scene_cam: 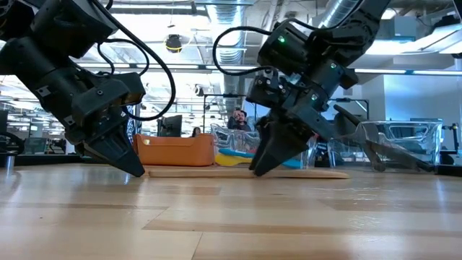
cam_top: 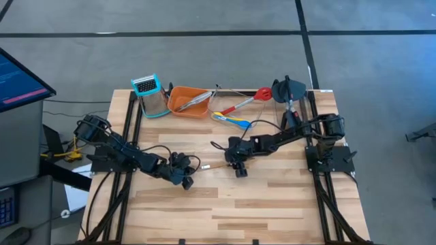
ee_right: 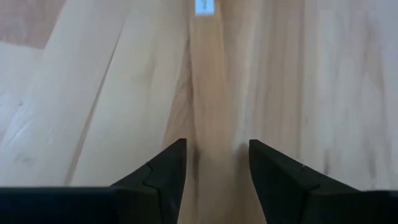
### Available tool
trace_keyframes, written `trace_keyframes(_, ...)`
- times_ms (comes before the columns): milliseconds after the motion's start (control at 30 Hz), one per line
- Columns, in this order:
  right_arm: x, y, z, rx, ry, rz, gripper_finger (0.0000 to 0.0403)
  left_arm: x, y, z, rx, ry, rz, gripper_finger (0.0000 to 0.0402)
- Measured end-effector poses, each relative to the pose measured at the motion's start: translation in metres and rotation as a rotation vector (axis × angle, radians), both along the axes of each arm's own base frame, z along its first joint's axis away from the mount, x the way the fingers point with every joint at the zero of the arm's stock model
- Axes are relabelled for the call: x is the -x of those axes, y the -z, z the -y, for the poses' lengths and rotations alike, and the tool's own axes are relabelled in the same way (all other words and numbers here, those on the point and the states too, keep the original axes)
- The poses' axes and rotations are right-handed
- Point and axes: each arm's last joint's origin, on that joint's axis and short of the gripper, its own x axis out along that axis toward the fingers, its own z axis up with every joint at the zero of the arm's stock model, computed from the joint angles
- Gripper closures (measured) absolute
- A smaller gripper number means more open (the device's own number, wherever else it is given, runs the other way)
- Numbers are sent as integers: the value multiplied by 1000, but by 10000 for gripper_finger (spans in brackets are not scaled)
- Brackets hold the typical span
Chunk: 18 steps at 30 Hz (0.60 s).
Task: Pick & Place Kitchen Items
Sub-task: Put the brown serving spoon into the left transparent bin
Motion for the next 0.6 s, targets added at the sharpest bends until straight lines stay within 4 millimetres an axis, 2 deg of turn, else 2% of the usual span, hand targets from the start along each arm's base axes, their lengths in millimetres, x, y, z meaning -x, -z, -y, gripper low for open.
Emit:
trace_keyframes(367, 6, 2, 2, 1, 6, -85, 232, 0, 0, 0, 1, -1, 5, 401)
trace_keyframes(500, 8, 3, 2, 2, 6, -109, 255, 0, 0, 0, 5, 1, 7, 401)
trace_keyframes(600, 10, 4, 2, 2, 5, -129, 291, -1, -1, 0, 8, 3, 9, 401)
